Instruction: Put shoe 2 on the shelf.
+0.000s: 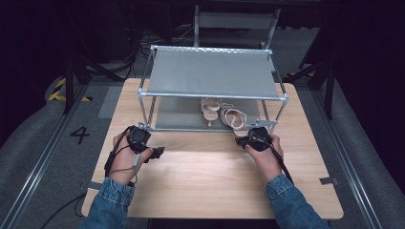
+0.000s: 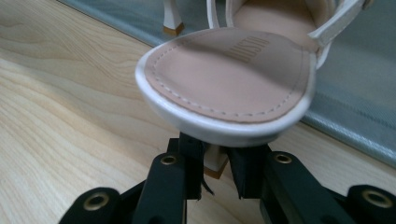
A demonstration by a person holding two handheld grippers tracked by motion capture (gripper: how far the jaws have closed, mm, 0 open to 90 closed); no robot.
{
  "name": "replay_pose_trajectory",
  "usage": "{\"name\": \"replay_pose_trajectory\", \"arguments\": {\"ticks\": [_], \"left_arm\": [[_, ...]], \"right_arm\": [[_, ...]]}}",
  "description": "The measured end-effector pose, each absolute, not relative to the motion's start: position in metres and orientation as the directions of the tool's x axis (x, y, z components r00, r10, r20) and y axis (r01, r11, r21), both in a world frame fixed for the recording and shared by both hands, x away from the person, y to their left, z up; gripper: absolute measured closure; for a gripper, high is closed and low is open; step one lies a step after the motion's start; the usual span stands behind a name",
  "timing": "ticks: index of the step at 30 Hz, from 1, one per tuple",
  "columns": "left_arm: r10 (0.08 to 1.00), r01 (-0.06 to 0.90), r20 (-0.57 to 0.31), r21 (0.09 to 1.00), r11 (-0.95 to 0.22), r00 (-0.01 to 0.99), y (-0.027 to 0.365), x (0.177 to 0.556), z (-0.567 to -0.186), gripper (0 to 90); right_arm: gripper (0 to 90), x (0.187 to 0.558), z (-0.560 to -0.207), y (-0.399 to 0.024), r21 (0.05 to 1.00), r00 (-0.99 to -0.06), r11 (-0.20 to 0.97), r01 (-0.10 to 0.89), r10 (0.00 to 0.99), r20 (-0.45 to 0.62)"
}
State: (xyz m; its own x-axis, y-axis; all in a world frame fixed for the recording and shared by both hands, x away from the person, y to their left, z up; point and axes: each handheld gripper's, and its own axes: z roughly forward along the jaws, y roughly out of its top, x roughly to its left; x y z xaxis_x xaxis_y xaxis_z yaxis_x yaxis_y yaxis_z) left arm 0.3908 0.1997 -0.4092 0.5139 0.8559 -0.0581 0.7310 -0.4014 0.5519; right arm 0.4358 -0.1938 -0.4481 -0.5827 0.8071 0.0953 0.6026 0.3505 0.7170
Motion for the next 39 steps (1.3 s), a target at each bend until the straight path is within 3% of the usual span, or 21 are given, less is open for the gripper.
{"name": "replay_pose_trajectory", "arguments": {"ticks": [39], "left_arm": [[0.863,0.742,-0.067,0.546,-0.389,0.501,0.208,0.389,-0.412,25.7]], "right_arm": [[75.6,0.509,-0.469,-0.151,0.742,-0.548,0.303,0.598,0.830,0.102]]}}
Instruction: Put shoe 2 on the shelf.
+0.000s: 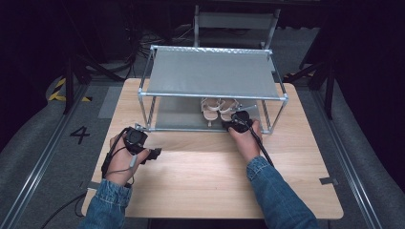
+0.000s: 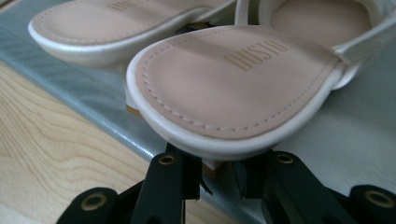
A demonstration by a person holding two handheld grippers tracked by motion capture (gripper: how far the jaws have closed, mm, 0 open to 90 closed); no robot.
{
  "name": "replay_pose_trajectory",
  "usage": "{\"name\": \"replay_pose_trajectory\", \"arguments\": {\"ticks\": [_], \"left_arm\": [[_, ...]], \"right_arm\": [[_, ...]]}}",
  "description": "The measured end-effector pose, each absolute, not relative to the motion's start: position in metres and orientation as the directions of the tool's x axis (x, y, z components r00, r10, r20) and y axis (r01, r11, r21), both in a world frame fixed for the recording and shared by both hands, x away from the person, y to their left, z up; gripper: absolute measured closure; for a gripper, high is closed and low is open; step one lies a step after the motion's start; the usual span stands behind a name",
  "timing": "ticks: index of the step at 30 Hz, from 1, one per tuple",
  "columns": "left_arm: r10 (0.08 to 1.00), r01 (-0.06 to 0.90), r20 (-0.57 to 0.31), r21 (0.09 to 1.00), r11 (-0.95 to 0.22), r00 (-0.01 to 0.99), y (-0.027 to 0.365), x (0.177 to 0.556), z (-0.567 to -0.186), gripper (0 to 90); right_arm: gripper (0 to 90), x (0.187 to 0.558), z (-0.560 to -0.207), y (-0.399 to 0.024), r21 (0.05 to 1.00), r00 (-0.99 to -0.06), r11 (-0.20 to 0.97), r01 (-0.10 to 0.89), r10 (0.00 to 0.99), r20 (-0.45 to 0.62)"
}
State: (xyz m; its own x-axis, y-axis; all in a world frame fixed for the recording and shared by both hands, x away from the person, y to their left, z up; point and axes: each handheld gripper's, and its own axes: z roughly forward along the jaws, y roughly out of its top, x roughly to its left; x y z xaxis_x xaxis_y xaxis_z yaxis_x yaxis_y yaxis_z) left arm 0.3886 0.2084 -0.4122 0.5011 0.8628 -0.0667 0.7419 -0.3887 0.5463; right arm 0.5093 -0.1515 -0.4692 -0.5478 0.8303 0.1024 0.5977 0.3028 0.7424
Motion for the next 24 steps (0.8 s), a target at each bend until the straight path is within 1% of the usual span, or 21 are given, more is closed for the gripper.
{"name": "replay_pose_trajectory", "arguments": {"ticks": [9,11,14,16,20,24], "left_arm": [[0.859,0.736,-0.066,0.552,-0.393,0.508,0.209,0.390,-0.411,25.7],[0.860,0.739,-0.073,0.551,-0.387,0.505,0.208,0.391,-0.411,25.7],[0.860,0.737,-0.069,0.551,-0.390,0.506,0.208,0.392,-0.411,25.7],[0.859,0.736,-0.066,0.551,-0.393,0.508,0.207,0.392,-0.410,25.6],[0.856,0.732,-0.063,0.554,-0.397,0.513,0.205,0.391,-0.409,25.6],[0.852,0.732,-0.063,0.548,-0.405,0.520,0.202,0.392,-0.409,25.4]], "right_arm": [[74.9,0.516,-0.472,-0.148,0.735,-0.549,0.320,0.598,0.831,0.086],[71.1,0.512,-0.468,-0.150,0.740,-0.556,0.327,0.588,0.827,0.077],[58.8,0.501,-0.462,-0.156,0.752,-0.560,0.286,0.594,0.818,0.132],[53.8,0.494,-0.457,-0.161,0.754,-0.566,0.284,0.592,0.813,0.137],[52.6,0.476,-0.441,-0.173,0.761,-0.581,0.311,0.570,0.807,0.105],[49.3,0.458,-0.421,-0.189,0.766,-0.598,0.336,0.549,0.797,0.079]]}}
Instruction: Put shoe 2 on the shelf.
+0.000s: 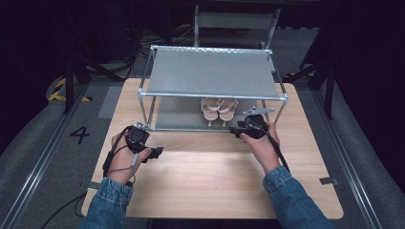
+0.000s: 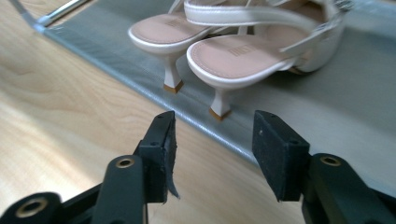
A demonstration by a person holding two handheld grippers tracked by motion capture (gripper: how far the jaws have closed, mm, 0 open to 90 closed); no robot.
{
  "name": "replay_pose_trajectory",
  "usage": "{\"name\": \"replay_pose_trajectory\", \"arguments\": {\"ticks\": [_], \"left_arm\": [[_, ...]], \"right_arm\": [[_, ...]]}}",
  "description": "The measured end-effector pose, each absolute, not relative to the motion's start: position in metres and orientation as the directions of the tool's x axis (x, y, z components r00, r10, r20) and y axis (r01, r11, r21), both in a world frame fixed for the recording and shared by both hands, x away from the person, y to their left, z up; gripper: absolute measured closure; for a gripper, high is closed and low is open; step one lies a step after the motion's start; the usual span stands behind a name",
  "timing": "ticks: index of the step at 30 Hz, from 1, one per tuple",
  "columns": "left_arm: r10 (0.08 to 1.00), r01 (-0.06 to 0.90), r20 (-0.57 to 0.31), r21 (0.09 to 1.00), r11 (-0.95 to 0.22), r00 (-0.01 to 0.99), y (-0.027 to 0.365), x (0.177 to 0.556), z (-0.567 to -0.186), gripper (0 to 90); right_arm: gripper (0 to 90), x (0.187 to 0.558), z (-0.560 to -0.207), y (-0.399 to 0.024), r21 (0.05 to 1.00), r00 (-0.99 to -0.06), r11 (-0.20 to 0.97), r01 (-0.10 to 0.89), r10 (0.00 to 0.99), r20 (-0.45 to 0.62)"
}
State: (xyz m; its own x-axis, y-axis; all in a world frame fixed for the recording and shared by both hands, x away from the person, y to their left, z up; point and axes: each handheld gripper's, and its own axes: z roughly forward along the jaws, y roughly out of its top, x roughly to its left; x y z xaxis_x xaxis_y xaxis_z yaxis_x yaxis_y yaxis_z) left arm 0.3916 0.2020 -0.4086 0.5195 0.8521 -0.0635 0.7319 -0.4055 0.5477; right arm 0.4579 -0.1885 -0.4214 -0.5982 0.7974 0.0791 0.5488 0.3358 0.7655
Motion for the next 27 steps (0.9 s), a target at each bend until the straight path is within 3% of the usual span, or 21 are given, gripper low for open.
{"name": "replay_pose_trajectory", "arguments": {"ticks": [14,18,27], "left_arm": [[0.819,0.700,-0.063,0.558,-0.445,0.570,0.207,0.396,-0.415,21.0],[0.757,0.639,-0.050,0.573,-0.513,0.652,0.215,0.395,-0.418,17.5],[0.779,0.670,-0.062,0.556,-0.492,0.624,0.234,0.392,-0.419,18.4]], "right_arm": [[41.6,0.417,-0.394,-0.255,0.795,-0.632,0.349,0.495,0.773,0.054],[41.0,0.409,-0.396,-0.271,0.747,-0.594,0.321,0.582,0.795,0.121],[25.0,0.396,-0.396,-0.305,0.751,-0.647,0.398,0.527,0.761,0.050]]}}
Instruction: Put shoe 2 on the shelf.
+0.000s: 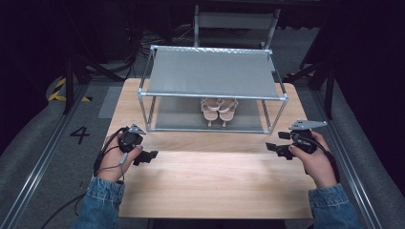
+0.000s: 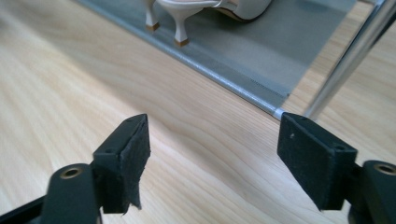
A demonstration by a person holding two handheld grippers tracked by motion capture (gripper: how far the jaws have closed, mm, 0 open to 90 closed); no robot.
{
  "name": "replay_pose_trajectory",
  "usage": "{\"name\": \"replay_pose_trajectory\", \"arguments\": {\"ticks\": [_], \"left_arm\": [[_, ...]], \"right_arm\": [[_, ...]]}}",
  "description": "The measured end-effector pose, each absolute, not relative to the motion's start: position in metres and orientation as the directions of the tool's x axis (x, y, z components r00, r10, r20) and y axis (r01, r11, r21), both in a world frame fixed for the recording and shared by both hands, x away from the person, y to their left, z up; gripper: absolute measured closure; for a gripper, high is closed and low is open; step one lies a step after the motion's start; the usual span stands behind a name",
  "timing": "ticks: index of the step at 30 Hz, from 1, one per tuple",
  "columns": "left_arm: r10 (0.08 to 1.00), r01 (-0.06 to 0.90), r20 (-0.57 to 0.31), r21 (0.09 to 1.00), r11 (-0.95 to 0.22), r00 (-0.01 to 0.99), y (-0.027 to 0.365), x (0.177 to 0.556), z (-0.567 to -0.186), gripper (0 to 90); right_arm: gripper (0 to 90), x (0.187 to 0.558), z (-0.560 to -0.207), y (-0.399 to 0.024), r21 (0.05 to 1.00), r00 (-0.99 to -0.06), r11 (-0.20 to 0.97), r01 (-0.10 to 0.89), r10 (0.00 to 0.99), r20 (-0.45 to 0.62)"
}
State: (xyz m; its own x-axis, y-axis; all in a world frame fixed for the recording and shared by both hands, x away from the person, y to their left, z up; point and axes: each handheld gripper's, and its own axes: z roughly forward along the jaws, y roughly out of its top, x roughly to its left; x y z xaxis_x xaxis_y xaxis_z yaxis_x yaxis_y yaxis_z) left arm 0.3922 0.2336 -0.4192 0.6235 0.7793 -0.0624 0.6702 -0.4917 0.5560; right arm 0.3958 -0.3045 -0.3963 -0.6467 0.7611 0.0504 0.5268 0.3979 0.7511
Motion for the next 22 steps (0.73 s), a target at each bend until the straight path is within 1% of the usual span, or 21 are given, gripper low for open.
{"name": "replay_pose_trajectory", "arguments": {"ticks": [2,4,6,7,10,13,15,22], "left_arm": [[0.786,0.677,-0.066,0.554,-0.484,0.615,0.237,0.391,-0.419,18.4],[0.788,0.678,-0.064,0.555,-0.482,0.612,0.240,0.391,-0.418,18.2],[0.797,0.689,-0.070,0.552,-0.470,0.600,0.242,0.391,-0.418,17.9],[0.797,0.689,-0.070,0.552,-0.470,0.600,0.242,0.391,-0.418,17.9],[0.807,0.704,-0.066,0.534,-0.468,0.587,0.247,0.391,-0.418,17.8],[0.817,0.716,-0.051,0.515,-0.472,0.575,0.253,0.391,-0.418,17.8],[0.823,0.726,-0.060,0.511,-0.461,0.565,0.254,0.390,-0.418,17.9],[0.818,0.723,-0.067,0.513,-0.463,0.572,0.254,0.391,-0.419,17.9]], "right_arm": [[22.0,0.393,-0.393,-0.313,0.745,-0.659,0.422,0.516,0.752,0.031],[21.1,0.391,-0.393,-0.322,0.709,-0.677,0.482,0.515,0.736,-0.009],[20.4,0.389,-0.395,-0.330,0.681,-0.688,0.517,0.519,0.725,-0.027],[20.4,0.389,-0.395,-0.330,0.681,-0.688,0.517,0.519,0.725,-0.027],[19.1,0.385,-0.400,-0.344,0.625,-0.655,0.516,0.586,0.755,-0.009],[18.2,0.385,-0.404,-0.352,0.586,-0.633,0.524,0.618,0.774,-0.025],[18.1,0.386,-0.409,-0.358,0.569,-0.615,0.510,0.645,0.788,-0.009],[18.1,0.388,-0.413,-0.362,0.567,-0.600,0.499,0.656,0.800,-0.010]]}}
